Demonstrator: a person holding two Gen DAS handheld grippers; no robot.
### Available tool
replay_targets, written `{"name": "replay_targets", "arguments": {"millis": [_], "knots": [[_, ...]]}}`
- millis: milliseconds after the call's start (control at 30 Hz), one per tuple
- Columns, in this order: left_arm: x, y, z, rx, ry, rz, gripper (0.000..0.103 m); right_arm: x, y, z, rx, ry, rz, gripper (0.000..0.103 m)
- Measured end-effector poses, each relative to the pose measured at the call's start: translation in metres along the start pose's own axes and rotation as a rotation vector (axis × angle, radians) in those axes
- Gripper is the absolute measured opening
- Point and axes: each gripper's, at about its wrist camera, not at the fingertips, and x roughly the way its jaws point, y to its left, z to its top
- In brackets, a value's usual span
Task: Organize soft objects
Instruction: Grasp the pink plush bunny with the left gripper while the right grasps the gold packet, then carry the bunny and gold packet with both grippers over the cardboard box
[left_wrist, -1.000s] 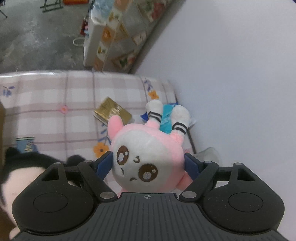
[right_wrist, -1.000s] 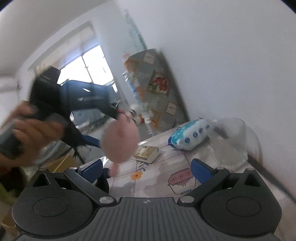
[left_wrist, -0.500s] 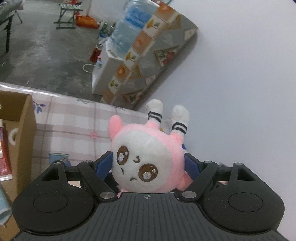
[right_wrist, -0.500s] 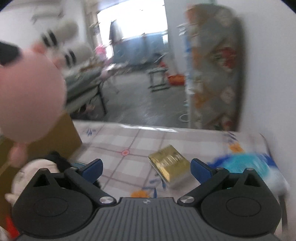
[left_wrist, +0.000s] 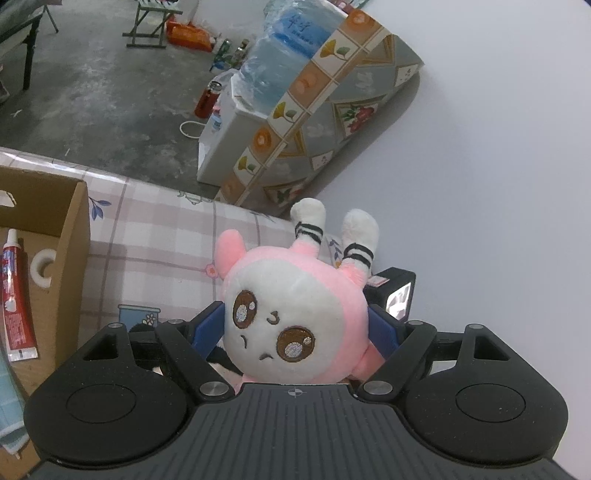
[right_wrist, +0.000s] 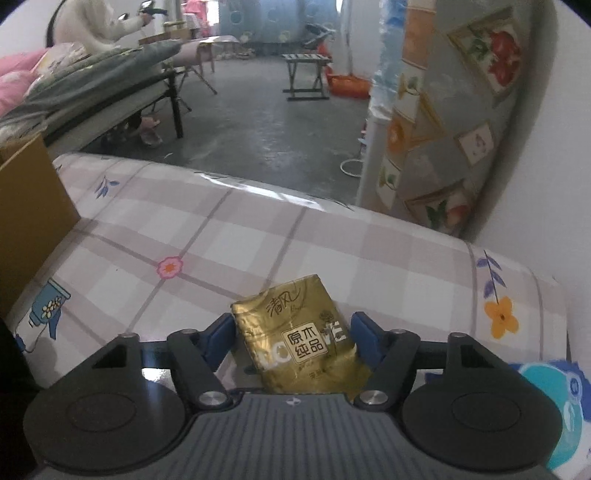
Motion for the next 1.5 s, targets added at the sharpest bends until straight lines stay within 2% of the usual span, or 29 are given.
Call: {"name": "replay_targets", "arguments": {"millis": [233,367,500,667,767,933,1100,1233,1367,1500], "knots": [[-0.014,-0.004,-0.013,-0.004,0.003,-0.007,0.081,-0.017,-0.001,-0.006,0.034,0.005,-0.024,0.060],[-0.028,-0.008,-0.022,-0.005,-0.002,-0.019,0.081,-0.051,-0.001,-0.016,0.075,-0.042,-0.017,0.060],[-0.052,-0.012,-0.035,0.001,-0.021,-0.036,0.081,-0.106,-0.001,-0.033,0.136,-0.117,0.001,0.060],[-0.096,-0.013,-0.052,0.012,-0.058,-0.055,0.081,-0.200,0.015,-0.067,0.198,-0.275,0.059,0.060],[-0.132,-0.008,-0.069,0.026,-0.098,-0.048,0.081,-0.259,0.036,-0.088,0.239,-0.372,0.124,0.060],[-0.191,0.016,-0.096,0.013,-0.174,-0.023,0.081,-0.312,0.081,-0.115,0.272,-0.458,0.265,0.060],[-0.233,0.051,-0.115,-0.023,-0.232,0.023,0.081,-0.323,0.127,-0.119,0.315,-0.499,0.491,0.060],[-0.250,0.088,-0.129,-0.076,-0.255,0.083,0.081,-0.311,0.170,-0.109,0.303,-0.488,0.609,0.060],[-0.244,0.130,-0.133,-0.122,-0.224,0.143,0.081,-0.291,0.201,-0.100,0.299,-0.456,0.673,0.060],[-0.215,0.168,-0.130,-0.171,-0.150,0.210,0.081,-0.270,0.214,-0.095,0.332,-0.421,0.690,0.060]]}}
